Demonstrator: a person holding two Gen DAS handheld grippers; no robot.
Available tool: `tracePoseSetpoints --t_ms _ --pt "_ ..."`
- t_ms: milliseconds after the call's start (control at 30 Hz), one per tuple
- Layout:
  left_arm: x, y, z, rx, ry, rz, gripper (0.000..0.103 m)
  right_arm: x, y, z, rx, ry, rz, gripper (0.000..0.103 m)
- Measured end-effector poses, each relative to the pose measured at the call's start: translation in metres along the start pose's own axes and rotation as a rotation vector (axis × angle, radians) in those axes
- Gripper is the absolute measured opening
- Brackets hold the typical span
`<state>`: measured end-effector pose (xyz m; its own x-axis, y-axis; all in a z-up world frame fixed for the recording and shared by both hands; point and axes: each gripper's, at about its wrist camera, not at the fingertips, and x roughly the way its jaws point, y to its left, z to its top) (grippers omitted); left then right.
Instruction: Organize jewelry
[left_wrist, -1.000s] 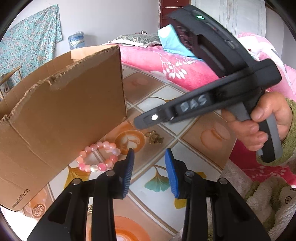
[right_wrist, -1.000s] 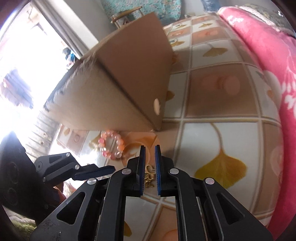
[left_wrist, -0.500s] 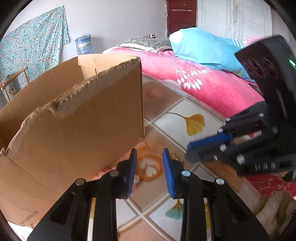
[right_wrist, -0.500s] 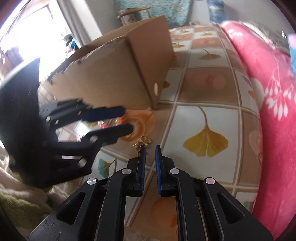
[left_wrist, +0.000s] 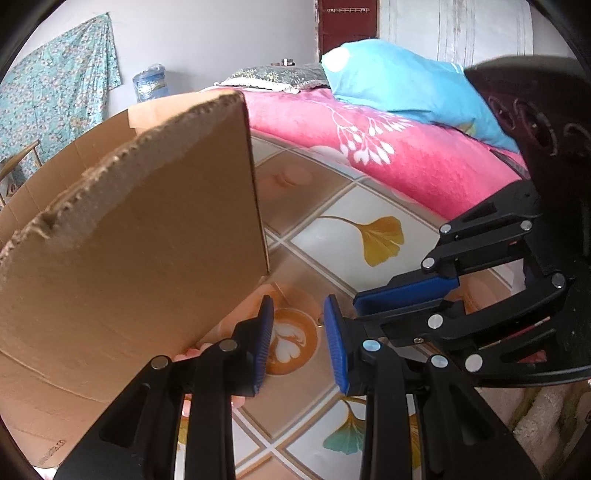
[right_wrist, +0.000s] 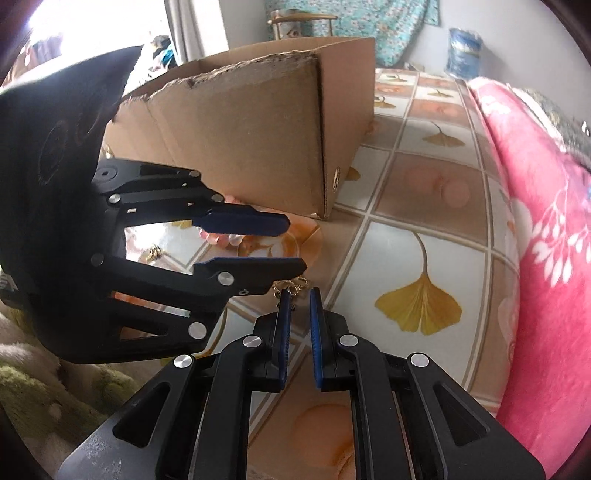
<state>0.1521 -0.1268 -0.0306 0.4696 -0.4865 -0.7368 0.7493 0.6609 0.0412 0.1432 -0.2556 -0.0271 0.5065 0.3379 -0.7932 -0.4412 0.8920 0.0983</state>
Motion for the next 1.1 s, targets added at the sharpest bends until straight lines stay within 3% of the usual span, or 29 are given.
tracePoseSetpoints --t_ms 300,767,933,1033,1100 --pt "0.005 -0.008 0.005 0.055 0.047 0.048 0.027 0.0 -0.001 -0.001 -0.028 0.006 -0.013 0.008" --pt "-0.018 -0.01 -0.015 0.046 0.111 0.083 0.027 -0.005 0.001 -0.008 -0.007 -0.002 -0.025 0.008" --pt "-0.032 -0.019 -0.022 0.105 0.052 0.191 0.028 -0.005 -0.003 -0.007 0.02 -0.011 -0.013 0.008" --pt "-0.045 -0.02 -0.023 0.085 0.019 0.142 0.028 -0.006 -0.006 -0.007 0.047 -0.018 0.003 0.01" --pt "-0.046 -0.021 -0.025 0.052 0.039 0.097 0.028 -0.007 -0.009 -0.006 0.071 -0.024 0.018 0.012"
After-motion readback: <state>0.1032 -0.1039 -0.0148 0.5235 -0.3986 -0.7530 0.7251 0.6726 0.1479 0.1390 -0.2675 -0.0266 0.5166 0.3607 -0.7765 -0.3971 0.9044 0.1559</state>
